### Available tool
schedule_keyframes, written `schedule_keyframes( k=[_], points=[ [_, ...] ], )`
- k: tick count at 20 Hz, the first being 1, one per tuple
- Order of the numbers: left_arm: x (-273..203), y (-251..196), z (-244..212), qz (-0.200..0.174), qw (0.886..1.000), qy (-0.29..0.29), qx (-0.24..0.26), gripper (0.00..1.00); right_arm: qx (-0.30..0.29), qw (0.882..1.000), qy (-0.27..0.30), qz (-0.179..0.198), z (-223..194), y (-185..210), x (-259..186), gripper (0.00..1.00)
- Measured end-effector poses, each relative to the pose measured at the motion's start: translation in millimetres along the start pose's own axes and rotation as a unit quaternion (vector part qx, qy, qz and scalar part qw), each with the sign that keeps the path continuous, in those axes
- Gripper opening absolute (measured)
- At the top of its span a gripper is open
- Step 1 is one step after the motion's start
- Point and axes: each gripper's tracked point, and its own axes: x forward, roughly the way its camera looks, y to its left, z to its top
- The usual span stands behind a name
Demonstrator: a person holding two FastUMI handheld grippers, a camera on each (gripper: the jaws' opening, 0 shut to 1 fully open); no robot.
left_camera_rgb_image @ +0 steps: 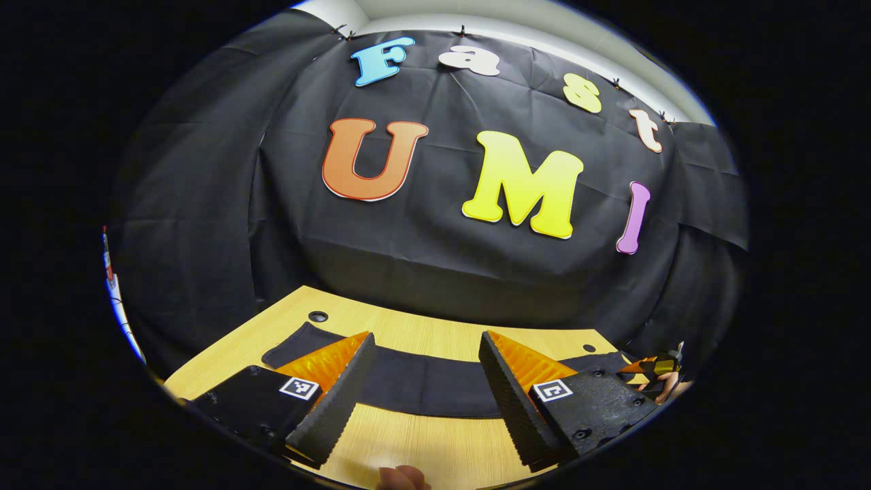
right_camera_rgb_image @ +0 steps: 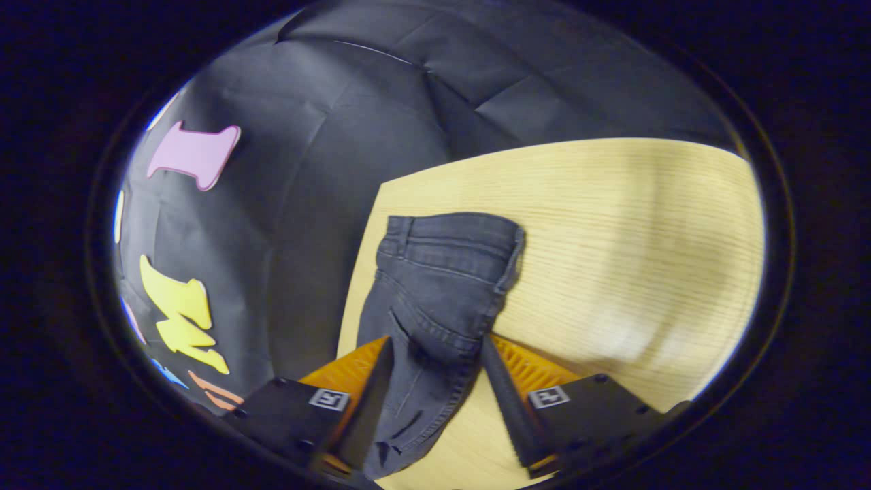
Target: Grasp the waist and the cuffs of the jeans and fold them to make the two legs overlap; first hold the waist and fold one-third of the jeans toward the cuffs, then hold the cuffs and fold the remaining one-third in the same direction to finish folding.
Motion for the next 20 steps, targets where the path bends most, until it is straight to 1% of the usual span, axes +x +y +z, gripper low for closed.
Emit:
schedule_keyframes(
  k=[1, 2, 3, 4, 5, 6, 7, 8, 12, 14, 16, 20],
  points=[
    [-0.7, -0.5, 0.3, 0.000, 1.000, 0.001, -0.002, 0.98, 0.016, 1.000, 0.002, 0.003, -0.7, -1.8, 2.3, 0.61],
    [-0.8, -2.4, 1.2, 0.001, 1.000, 0.003, -0.003, 0.98, 0.030, 1.000, 0.001, -0.003, 0.8, -5.6, 4.7, 0.47],
    [-2.6, -3.7, 0.1, 0.001, 1.000, 0.003, -0.004, 0.98, 0.038, 0.999, 0.005, 0.002, 0.3, -4.6, 8.4, 0.31],
    [-4.2, -6.6, 1.6, 0.000, 1.000, 0.003, -0.004, 0.98, 0.029, 1.000, 0.006, 0.000, 1.1, -4.6, 10.3, 0.16],
    [-5.2, -8.6, 1.5, -0.001, 1.000, 0.004, -0.001, 0.98, 0.013, 1.000, -0.001, -0.003, 2.0, -6.7, 8.6, 0.10],
    [-6.3, -10.2, 1.2, -0.001, 1.000, 0.005, 0.002, 0.98, -0.009, 1.000, -0.002, -0.014, 1.3, -9.2, 15.2, 0.05],
    [-7.0, -12.5, 0.4, -0.002, 1.000, 0.006, 0.003, 0.98, -0.039, 0.999, -0.006, -0.025, 0.8, -11.0, 10.9, 0.01],
    [-6.9, -14.7, -0.1, -0.004, 1.000, 0.008, 0.002, 0.98, -0.059, 0.998, -0.007, -0.031, 1.9, -8.7, 8.9, 0.01],
    [-10.6, -16.5, -3.5, -0.003, 1.000, 0.013, -0.010, 0.98, -0.090, 0.995, -0.018, -0.030, 3.7, 6.7, 4.6, 0.01],
    [-12.8, -14.0, -3.4, 0.000, 1.000, 0.015, -0.016, 0.98, -0.129, 0.991, -0.032, -0.032, 3.9, 18.0, -3.5, 0.01],
    [-15.4, -10.3, -4.7, 0.004, 1.000, 0.015, -0.020, 0.98, -0.183, 0.981, -0.051, -0.032, 3.7, 29.7, -14.0, 0.01],
    [-18.8, -3.6, -6.6, 0.011, 0.999, 0.018, -0.037, 0.98, -0.291, 0.953, -0.085, -0.018, -0.2, 69.3, -32.8, 0.01]
  ],
)
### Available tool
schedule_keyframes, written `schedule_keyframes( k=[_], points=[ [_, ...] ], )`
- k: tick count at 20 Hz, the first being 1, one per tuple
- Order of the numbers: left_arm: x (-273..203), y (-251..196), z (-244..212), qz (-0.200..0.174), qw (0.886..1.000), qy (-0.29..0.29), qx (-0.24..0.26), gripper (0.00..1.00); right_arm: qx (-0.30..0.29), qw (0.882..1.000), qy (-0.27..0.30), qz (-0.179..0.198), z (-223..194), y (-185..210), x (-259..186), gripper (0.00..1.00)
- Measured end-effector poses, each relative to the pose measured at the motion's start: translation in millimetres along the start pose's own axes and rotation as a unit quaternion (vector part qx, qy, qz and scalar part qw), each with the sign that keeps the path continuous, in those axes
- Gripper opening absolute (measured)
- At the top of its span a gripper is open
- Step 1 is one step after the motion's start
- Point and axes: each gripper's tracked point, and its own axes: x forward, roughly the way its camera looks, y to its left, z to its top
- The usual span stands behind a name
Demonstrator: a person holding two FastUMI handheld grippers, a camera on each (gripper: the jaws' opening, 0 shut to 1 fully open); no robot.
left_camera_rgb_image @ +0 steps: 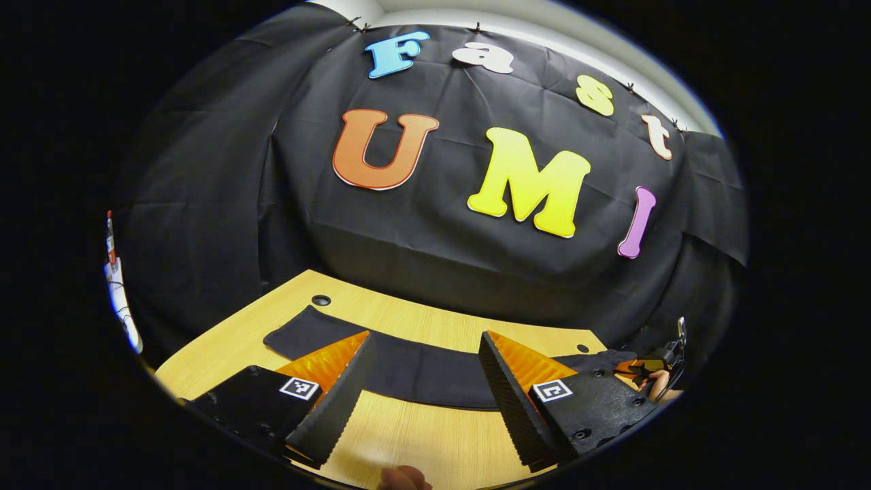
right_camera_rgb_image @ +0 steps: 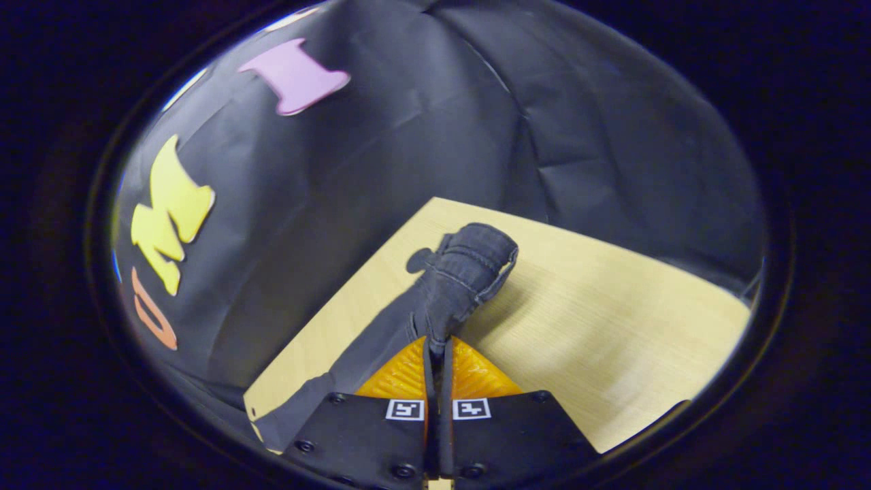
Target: Grasp the waist and the cuffs of the jeans and fold them to make the two legs overlap; first hold the waist and fold one-third of the jeans toward the cuffs, then hold the cuffs and fold the remaining one-third in the same direction to finish folding.
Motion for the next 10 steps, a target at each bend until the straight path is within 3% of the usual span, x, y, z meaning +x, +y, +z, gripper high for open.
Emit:
schedule_keyframes(
  k=[5, 10],
  points=[
    [-8.7, 6.6, 2.9, 0.003, 1.000, -0.006, -0.005, 0.98, -0.119, 0.992, -0.042, 0.010, 9.5, 48.1, -25.5, 0.01],
    [-15.4, 22.3, 2.3, 0.014, 1.000, -0.008, -0.020, 0.98, -0.199, 0.977, -0.069, 0.030, 3.1, 87.6, -50.2, 0.01]
  ],
)
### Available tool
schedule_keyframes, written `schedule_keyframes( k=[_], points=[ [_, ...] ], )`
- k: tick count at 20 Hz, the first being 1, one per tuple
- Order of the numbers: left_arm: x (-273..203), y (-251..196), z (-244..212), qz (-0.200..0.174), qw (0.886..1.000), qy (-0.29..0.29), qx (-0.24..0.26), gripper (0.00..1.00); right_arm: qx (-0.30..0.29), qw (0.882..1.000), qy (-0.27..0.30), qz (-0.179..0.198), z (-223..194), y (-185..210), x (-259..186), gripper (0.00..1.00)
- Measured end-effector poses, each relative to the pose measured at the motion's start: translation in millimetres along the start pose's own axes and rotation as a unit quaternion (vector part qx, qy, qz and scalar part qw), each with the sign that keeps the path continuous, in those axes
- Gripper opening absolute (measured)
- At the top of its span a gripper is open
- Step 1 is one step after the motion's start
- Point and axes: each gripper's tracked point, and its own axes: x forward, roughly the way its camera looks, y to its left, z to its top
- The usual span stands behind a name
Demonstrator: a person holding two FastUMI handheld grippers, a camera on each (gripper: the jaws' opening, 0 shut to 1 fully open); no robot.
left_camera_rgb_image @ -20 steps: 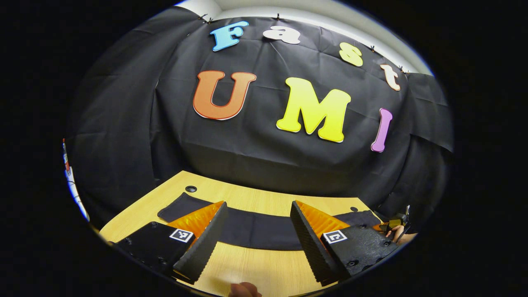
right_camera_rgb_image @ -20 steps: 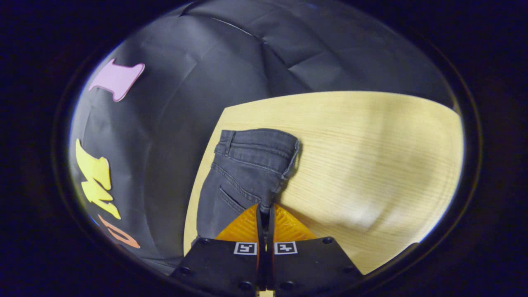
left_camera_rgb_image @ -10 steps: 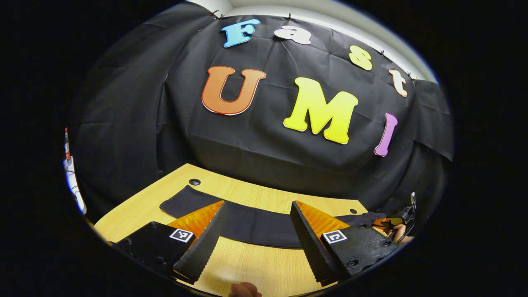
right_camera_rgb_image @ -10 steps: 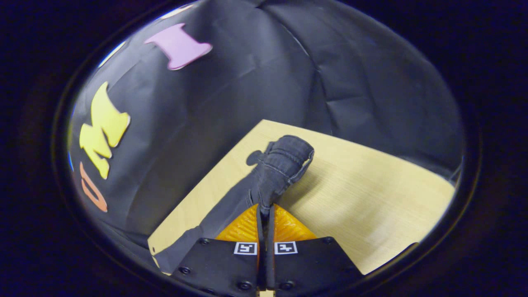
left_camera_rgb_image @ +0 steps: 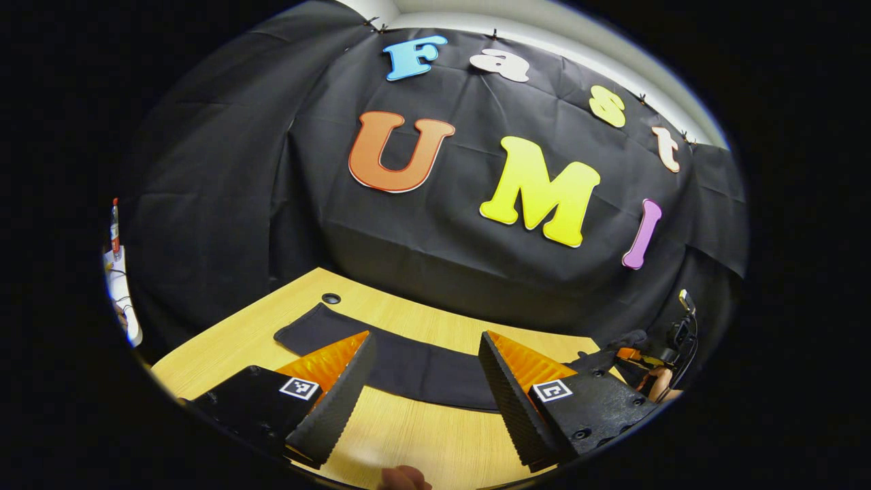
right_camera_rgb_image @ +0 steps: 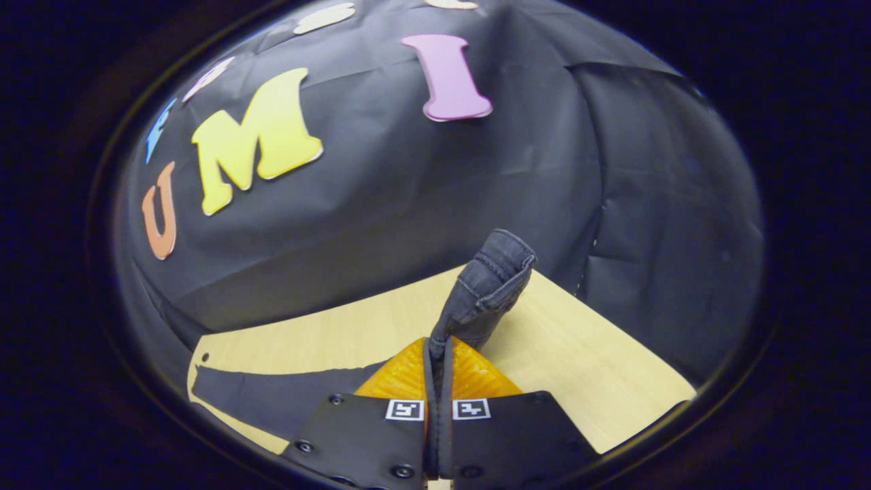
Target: Grasp the waist and the cuffs of the jeans and fold them to make the two legs overlap; first hold the waist and fold one-third of the jeans toward the cuffs, then hold the cuffs and fold the remaining one-third in the same direction to finish folding.
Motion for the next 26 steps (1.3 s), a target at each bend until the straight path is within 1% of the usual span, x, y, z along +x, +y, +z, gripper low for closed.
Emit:
schedule_keyframes(
  k=[1, 3, 7, 10, 15, 20, 24, 26],
  points=[
    [-1.4, 2.9, 0.3, 0.003, 1.000, -0.001, -0.002, 0.98, -0.011, 1.000, -0.005, 0.006, 2.6, 8.2, -2.4, 0.01],
    [-3.4, 10.3, 0.2, 0.007, 1.000, 0.000, -0.005, 0.98, -0.032, 0.999, -0.015, 0.024, 7.3, 38.0, -8.6, 0.01],
    [-7.4, 22.5, 1.8, 0.019, 1.000, -0.004, 0.000, 0.98, -0.066, 0.996, -0.024, 0.059, 4.2, 88.7, -21.6, 0.00],
    [-8.7, 33.7, 1.9, 0.029, 1.000, -0.004, -0.005, 0.98, -0.085, 0.993, -0.025, 0.083, -5.8, 126.7, -29.0, 0.01],
    [-16.2, 51.4, 2.2, 0.041, 0.999, -0.004, -0.013, 0.98, -0.127, 0.985, -0.019, 0.117, -29.0, 174.7, -33.9, 0.01],
    [-20.4, 63.8, 5.0, 0.053, 0.999, -0.003, -0.012, 0.98, -0.147, 0.978, 0.012, 0.145, -65.9, 208.6, -33.8, 0.00],
    [-23.1, 69.9, 8.0, 0.059, 0.998, -0.006, -0.010, 0.98, -0.178, 0.968, 0.058, 0.169, -124.4, 239.9, -33.2, 0.01],
    [-25.2, 74.0, 10.1, 0.062, 0.998, -0.008, -0.011, 0.98, -0.198, 0.963, 0.065, 0.172, -145.6, 249.9, -37.9, 0.01]
  ],
)
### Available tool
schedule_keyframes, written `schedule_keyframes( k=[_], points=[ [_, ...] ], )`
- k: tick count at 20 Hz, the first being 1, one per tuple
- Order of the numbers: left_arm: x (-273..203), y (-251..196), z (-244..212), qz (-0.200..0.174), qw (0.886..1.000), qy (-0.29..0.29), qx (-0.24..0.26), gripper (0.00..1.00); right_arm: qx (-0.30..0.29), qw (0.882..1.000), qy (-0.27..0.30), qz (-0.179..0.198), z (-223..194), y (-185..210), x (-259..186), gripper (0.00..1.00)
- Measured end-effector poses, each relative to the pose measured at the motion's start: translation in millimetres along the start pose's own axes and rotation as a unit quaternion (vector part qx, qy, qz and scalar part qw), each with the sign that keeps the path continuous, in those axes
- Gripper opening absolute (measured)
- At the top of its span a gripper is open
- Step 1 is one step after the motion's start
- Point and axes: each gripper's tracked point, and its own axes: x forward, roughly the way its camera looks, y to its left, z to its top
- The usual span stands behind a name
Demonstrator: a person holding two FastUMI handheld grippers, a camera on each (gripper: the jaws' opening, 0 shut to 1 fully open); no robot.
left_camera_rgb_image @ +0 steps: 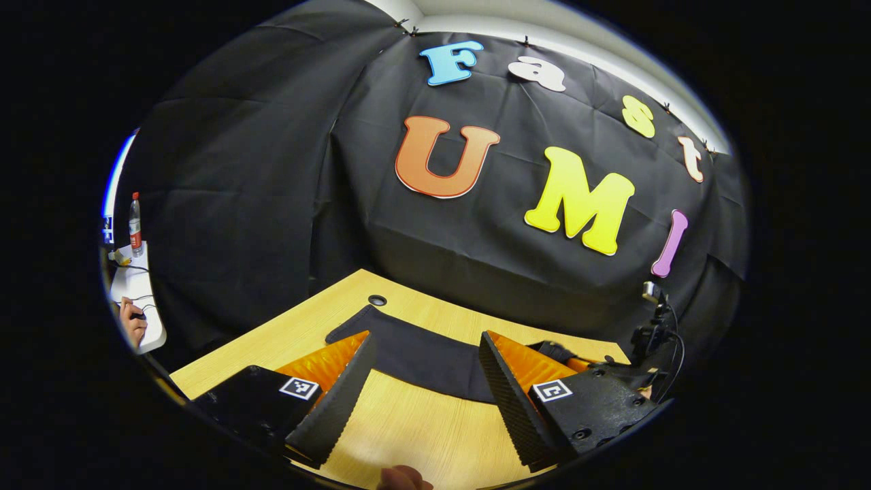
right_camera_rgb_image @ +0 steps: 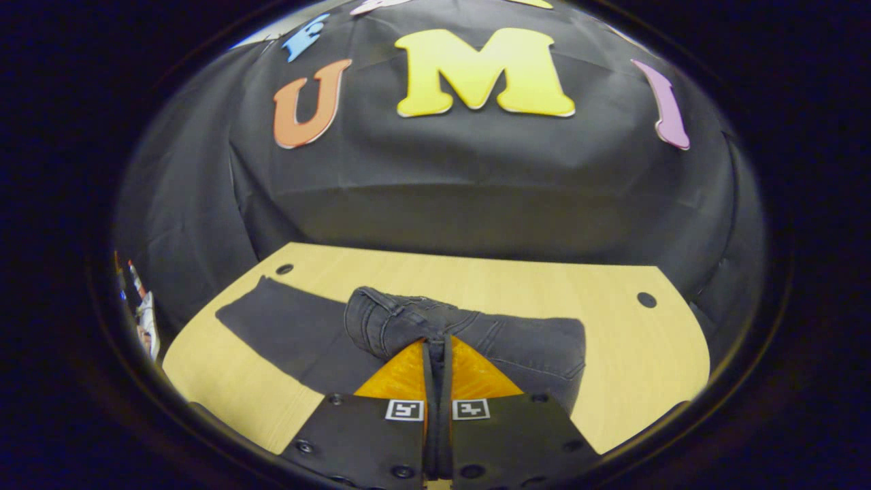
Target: Grasp the waist and the cuffs of the jeans and fold them to make the two legs overlap; first hold the waist and fold one-third of the jeans toward the cuffs, then hold the cuffs and fold the remaining one-third in the same direction to finish folding.
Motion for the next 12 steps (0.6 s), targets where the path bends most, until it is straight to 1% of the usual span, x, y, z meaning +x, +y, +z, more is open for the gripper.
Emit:
schedule_keyframes(
  k=[5, 9, 12],
  points=[
    [0.5, 7.5, -0.5, 0.006, 1.000, 0.001, -0.009, 0.98, -0.025, 1.000, 0.015, 0.009, -24.3, 21.4, -3.0, 0.01],
    [5.2, 4.5, 0.1, 0.001, 1.000, 0.002, -0.009, 0.98, -0.045, 0.998, 0.041, 0.022, -54.6, 30.1, -3.8, 0.01],
    [9.6, 1.5, -1.0, -0.004, 1.000, 0.004, -0.008, 0.98, -0.065, 0.995, 0.068, 0.022, -82.7, 31.4, 1.8, 0.01]
  ],
)
